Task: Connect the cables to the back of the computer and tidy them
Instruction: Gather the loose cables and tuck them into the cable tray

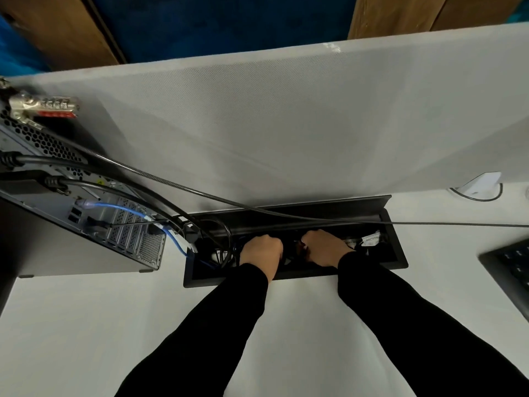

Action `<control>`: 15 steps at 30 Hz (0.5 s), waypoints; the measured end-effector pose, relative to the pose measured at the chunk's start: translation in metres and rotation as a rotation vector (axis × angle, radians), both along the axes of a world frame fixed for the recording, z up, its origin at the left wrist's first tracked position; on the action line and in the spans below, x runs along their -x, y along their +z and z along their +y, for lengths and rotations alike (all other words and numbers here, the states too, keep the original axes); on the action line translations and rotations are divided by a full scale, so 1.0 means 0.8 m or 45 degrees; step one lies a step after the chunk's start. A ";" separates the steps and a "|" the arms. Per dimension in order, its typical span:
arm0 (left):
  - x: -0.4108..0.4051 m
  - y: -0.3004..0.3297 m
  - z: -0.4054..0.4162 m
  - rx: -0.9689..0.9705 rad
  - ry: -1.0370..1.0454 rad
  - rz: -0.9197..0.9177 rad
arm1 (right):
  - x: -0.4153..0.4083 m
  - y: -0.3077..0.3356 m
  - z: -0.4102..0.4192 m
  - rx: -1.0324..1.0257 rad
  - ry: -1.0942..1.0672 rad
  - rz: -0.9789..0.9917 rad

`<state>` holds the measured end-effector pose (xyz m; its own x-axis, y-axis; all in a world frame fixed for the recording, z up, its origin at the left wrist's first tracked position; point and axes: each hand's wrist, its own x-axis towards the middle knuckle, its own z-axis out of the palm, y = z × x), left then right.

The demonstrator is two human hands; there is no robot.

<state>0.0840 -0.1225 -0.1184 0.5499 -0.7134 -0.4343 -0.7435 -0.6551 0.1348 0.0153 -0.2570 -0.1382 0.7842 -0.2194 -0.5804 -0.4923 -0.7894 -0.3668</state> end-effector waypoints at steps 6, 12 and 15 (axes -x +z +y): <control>-0.002 0.006 -0.004 0.035 0.037 0.001 | -0.008 -0.003 0.003 -0.003 -0.018 0.052; -0.012 0.006 0.010 0.244 0.065 0.227 | 0.009 0.011 -0.014 -0.115 -0.008 -0.107; -0.011 0.011 0.019 0.279 -0.039 0.181 | 0.030 0.015 -0.021 -0.174 -0.151 -0.248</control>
